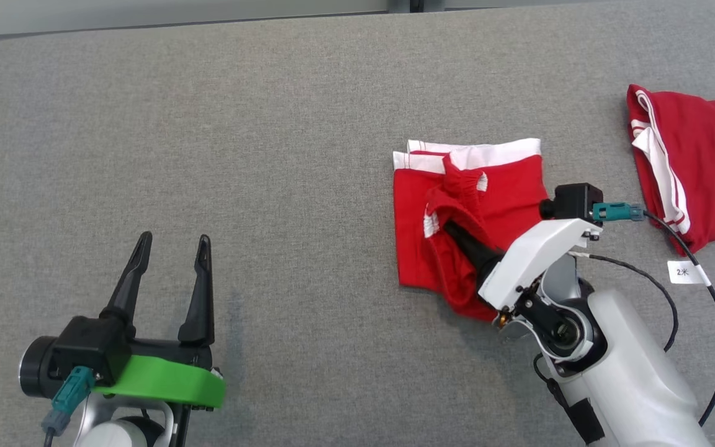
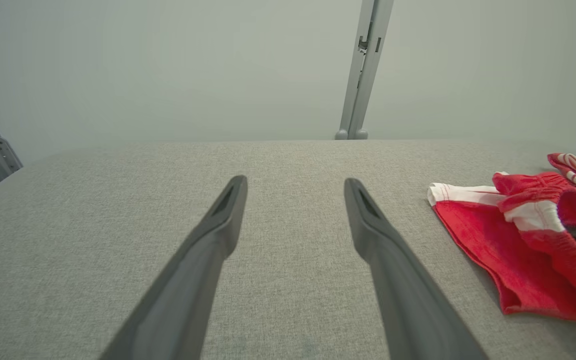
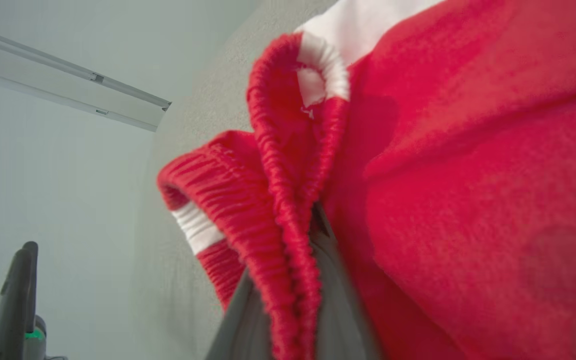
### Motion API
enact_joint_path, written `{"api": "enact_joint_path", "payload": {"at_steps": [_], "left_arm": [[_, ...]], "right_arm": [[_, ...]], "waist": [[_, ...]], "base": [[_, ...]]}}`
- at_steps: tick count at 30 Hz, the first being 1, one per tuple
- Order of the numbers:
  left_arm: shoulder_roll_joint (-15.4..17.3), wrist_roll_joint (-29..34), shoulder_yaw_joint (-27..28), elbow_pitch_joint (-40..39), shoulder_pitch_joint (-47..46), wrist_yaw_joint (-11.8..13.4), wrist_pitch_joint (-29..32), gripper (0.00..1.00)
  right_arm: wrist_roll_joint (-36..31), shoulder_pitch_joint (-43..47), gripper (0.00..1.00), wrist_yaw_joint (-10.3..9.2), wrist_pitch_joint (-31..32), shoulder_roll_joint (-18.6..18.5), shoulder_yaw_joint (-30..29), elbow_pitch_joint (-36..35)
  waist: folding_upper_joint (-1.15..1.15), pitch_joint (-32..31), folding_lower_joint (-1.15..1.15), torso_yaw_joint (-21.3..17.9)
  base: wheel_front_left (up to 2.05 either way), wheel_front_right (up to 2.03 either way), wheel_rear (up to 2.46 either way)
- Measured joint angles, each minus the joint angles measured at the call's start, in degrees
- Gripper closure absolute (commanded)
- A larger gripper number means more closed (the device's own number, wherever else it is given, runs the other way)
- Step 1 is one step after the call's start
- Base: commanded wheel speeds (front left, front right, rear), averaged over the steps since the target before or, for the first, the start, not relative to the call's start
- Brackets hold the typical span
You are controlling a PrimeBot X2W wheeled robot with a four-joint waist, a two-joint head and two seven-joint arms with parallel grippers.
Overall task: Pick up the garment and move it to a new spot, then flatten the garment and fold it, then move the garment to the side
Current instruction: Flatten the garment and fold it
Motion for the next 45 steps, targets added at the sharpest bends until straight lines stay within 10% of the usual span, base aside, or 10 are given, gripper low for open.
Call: {"api": "enact_joint_path", "payload": {"at_steps": [5, 18, 20, 21, 45], "left_arm": [[-0.02, 0.00, -1.16, -0.42, -0.92, -0.04, 0.80, 0.00], [-0.14, 0.02, -1.69, -0.67, -1.25, -0.05, 1.56, 0.00], [-0.22, 0.02, -1.71, -0.59, -1.26, -0.05, 1.80, 0.00], [-0.22, 0.02, -1.71, -0.53, -1.26, -0.05, 1.80, 0.00], [-0.88, -0.24, 1.36, 0.11, -0.59, -0.03, 1.30, 0.00]], "right_arm": [[-2.00, -2.93, 1.00, -3.52, -5.08, -1.38, 0.19, 2.77], [2.64, -7.92, 1.00, -4.43, -11.03, -2.82, 8.67, 7.87], [3.31, -8.48, 0.57, -4.67, -12.06, -2.81, 10.66, 8.26], [3.33, -8.75, 0.00, -4.68, -12.69, -2.81, 11.39, 8.40], [-5.57, -12.50, 0.00, -4.74, -18.00, -6.79, 20.57, 5.46]], "waist": [[0.00, 0.74, 0.00, 0.55], [0.00, 1.60, 0.00, 2.10], [0.00, 1.55, 0.00, 2.27], [0.00, 1.53, 0.00, 2.34], [0.00, 0.16, 0.00, -1.04]], "base": [[0.00, 0.00, 0.00], [0.00, 0.00, 0.00], [0.00, 0.00, 0.00], [0.00, 0.00, 0.00], [0.00, 0.00, 0.00]]}}
